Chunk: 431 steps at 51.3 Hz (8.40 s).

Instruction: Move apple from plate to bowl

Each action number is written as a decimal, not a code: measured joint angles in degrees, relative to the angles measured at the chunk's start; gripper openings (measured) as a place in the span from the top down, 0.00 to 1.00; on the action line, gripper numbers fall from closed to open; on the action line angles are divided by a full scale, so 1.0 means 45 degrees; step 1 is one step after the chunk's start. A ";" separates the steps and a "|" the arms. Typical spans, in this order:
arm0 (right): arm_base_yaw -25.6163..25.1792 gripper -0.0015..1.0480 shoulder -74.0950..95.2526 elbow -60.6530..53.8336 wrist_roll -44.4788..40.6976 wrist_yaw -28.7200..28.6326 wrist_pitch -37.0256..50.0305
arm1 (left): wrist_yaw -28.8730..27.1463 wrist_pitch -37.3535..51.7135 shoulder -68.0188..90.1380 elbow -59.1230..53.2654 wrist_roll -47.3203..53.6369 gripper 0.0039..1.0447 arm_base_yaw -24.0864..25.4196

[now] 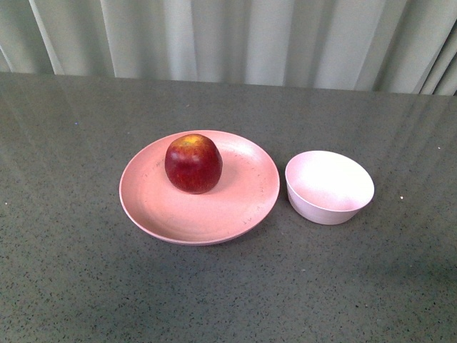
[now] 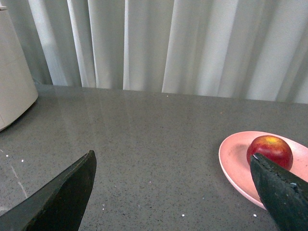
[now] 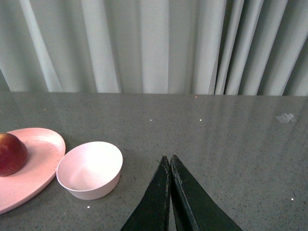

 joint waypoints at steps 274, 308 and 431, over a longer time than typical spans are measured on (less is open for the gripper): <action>0.0000 0.09 -0.4221 0.0005 -0.0010 0.0005 -0.4269 | 0.0952 0.2142 2.6617 1.6883 -0.2914 0.24 -0.8859; 0.0000 0.09 -0.4221 0.0005 -0.0015 0.0005 -0.4269 | 0.1141 0.0835 2.8642 1.9224 -0.2934 0.19 -0.9204; 0.0000 0.09 -0.4221 0.0005 -0.0010 0.0000 -0.4269 | 0.0005 0.7169 0.7125 0.0005 -0.0078 0.99 0.0000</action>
